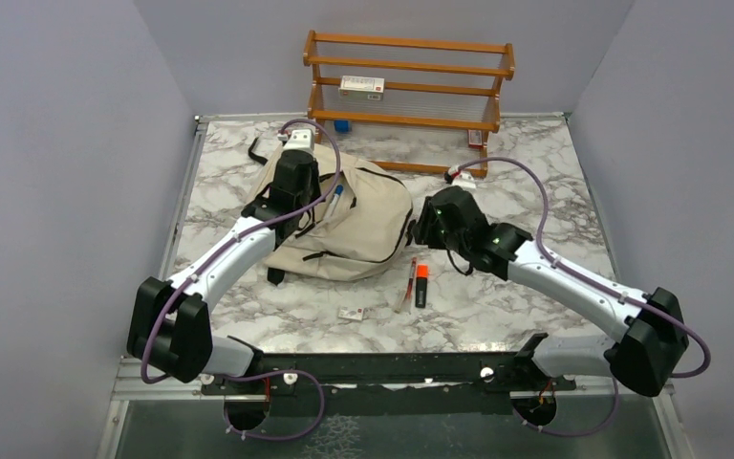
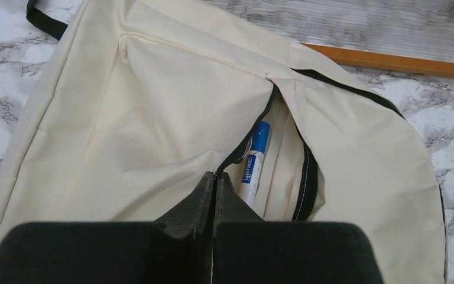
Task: Pack the student bag
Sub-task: Pick up the stationery from the center of the board.
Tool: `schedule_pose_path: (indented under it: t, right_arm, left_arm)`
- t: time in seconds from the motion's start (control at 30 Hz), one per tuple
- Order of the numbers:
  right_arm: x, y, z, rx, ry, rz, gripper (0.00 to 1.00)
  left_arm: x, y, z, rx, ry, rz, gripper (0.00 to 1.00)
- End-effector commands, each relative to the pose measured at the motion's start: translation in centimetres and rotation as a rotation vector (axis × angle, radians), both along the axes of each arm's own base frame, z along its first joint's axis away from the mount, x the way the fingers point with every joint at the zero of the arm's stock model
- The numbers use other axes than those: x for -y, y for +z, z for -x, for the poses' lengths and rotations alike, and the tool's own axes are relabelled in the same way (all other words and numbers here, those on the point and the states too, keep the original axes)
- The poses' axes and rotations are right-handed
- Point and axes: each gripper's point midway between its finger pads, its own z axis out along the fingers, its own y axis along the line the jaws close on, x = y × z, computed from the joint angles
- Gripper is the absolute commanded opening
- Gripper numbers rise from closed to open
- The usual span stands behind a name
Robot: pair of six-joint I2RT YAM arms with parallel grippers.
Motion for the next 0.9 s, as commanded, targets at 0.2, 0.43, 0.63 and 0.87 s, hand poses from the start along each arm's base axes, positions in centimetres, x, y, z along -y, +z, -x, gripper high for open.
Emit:
schedule_pose_path:
  t: [0.2, 0.43, 0.63, 0.87]
  right_arm:
    - [2.9, -11.5, 6.6, -0.409, 0.062, 0.238, 0.46]
    - [2.0, -13.5, 7.7, -0.483, 0.107, 0.245, 0.49]
    - [1.9, -14.7, 8.3, -0.524, 0.119, 0.26, 0.52]
    - [2.2, -16.6, 8.2, -0.55, 0.105, 0.302, 0.52]
  left_arm:
    - [0.1, 1.6, -1.3, 0.047, 0.035, 0.022, 0.0]
    - [0.1, 1.1, -1.1, 0.037, 0.032, 0.028, 0.0]
    - [0.2, 0.8, -1.0, 0.034, 0.031, 0.03, 0.0]
    - [0.2, 0.4, -1.0, 0.027, 0.035, 0.032, 0.0]
